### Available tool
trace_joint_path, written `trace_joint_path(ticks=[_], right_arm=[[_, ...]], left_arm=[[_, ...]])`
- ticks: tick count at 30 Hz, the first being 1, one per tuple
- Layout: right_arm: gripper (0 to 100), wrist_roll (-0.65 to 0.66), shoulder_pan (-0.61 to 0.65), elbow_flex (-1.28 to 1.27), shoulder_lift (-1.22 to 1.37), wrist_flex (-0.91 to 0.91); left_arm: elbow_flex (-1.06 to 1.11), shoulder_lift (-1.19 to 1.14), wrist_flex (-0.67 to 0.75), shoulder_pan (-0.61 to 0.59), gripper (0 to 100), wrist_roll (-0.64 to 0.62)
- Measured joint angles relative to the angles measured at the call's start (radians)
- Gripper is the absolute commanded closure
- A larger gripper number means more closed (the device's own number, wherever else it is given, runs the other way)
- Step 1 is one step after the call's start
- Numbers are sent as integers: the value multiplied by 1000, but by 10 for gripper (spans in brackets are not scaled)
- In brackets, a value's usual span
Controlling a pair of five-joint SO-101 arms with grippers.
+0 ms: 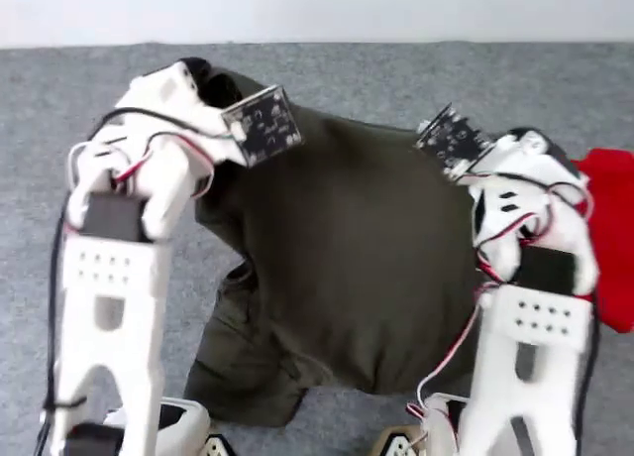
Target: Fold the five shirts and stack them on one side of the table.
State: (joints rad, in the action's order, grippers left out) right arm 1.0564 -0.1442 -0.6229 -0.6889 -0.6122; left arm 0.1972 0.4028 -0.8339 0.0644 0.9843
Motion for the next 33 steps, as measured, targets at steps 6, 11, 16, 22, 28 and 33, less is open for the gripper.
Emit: trace_joint_path(ticks=[6,11,16,22,28,33], right_arm=[[989,21,0,-54,227,391],[989,21,0,60,456,534],[989,21,2,288,671,552],[989,21,2,522,868,552],[989,61,2,624,936,552],[989,64,2,626,936,451]], left_arm=[[12,-199,328,-66,985,37],[12,-301,525,-81,985,167],[12,-370,715,-77,985,253],[-12,-488,830,-61,985,298],[-77,-552,778,-61,985,269],[-84,-552,651,-61,985,170]])
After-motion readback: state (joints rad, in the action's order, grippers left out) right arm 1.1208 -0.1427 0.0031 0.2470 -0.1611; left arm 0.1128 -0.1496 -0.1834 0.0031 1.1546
